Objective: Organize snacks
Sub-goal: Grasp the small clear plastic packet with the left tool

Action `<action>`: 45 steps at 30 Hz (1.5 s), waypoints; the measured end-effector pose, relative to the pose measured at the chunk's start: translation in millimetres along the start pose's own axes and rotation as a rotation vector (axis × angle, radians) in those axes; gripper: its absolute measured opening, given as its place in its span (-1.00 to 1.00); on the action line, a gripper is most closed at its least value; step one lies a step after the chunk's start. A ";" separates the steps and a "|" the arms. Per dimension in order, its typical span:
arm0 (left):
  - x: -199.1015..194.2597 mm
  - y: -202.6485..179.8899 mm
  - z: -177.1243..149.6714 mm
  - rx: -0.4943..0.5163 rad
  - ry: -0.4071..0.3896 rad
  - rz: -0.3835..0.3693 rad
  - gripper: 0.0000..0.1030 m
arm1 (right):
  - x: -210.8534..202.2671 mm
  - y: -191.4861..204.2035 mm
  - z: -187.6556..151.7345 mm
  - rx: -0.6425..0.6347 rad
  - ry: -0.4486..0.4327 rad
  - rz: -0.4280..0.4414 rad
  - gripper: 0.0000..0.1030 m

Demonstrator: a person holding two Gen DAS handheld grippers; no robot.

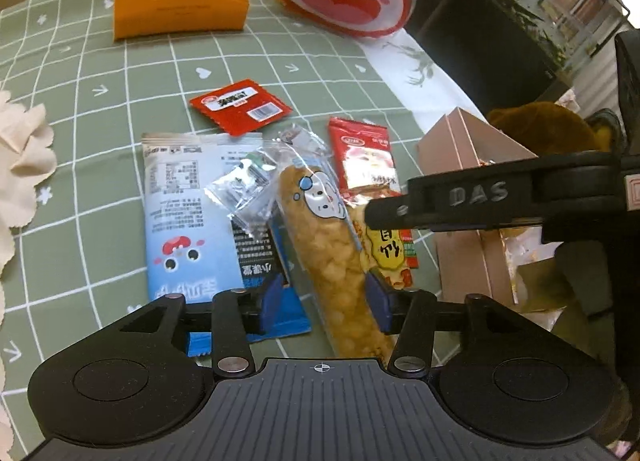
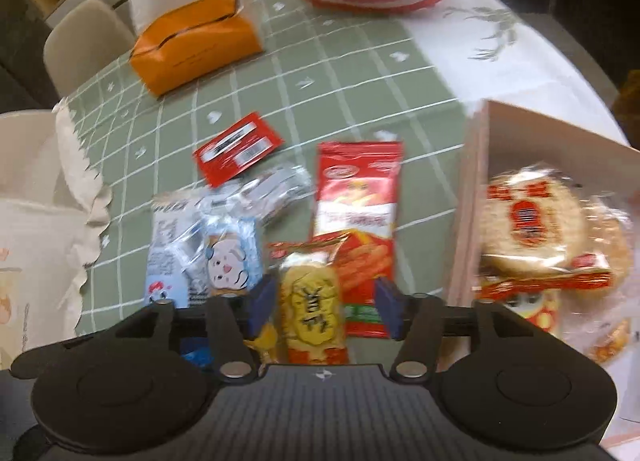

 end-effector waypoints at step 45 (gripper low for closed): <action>-7.4 44.5 38.7 0.230 0.027 -0.034 -0.19 | -18.6 -5.5 -68.4 0.131 -0.186 0.065 0.18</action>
Point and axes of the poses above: each gripper's, at about its wrist camera, not at the fingertips, and x roughly the way its jaws point, y to its left, z to its top, the point moved 10 cm from there along x, roughly the way its jaws point, and after that the axes turned 6 degrees about x, right-handed, at the moved point
